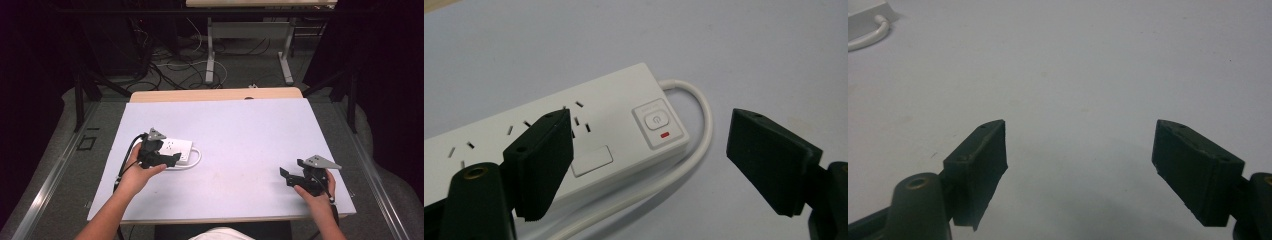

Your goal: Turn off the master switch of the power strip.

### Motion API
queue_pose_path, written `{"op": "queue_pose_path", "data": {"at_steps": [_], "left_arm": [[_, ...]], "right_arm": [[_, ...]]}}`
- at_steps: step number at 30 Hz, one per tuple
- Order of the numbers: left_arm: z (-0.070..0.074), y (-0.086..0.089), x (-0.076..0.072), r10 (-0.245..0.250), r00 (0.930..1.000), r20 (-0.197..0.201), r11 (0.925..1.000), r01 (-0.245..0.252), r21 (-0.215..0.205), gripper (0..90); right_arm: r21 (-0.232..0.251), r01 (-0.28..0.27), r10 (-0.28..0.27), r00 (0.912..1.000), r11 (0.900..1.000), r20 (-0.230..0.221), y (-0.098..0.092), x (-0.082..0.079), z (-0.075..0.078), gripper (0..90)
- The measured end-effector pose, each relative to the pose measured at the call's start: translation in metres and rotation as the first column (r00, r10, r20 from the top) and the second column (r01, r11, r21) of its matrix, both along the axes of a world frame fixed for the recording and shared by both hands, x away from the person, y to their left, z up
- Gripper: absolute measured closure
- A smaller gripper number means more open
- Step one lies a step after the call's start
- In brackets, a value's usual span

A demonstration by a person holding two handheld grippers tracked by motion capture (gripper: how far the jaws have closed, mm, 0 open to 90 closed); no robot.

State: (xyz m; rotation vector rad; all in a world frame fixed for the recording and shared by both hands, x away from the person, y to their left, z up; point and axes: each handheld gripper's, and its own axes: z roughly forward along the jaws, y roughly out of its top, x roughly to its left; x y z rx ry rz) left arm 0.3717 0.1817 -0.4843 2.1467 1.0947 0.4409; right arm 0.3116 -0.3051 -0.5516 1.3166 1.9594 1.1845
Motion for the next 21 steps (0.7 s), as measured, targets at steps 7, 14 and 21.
{"op": "queue_pose_path", "data": {"at_steps": [7, 14, 21], "left_arm": [[-0.001, 0.013, -0.009, 0.025, 0.9997, 0.005, 0.9988, -0.025, -0.041, 18.9], [-0.001, 0.025, -0.017, 0.041, 0.9988, 0.027, 0.9963, -0.038, -0.077, 15.9], [0.0, 0.037, -0.023, 0.069, 0.9975, 0.016, 0.9904, -0.066, -0.121, 0.3]], "right_arm": [[0.001, 0.001, -0.001, 1.0, 1.0, 0.0, 0.0, 0.0, 0.0, 21.4], [0.005, -0.004, 0.004, 1.0, 1.0, 0.005, 0.001, 0.002, 0.0, 21.3], [0.018, -0.012, 0.013, 0.9999, 1.0, -0.009, 0.005, 0.004, 0.0, 21.2]]}}
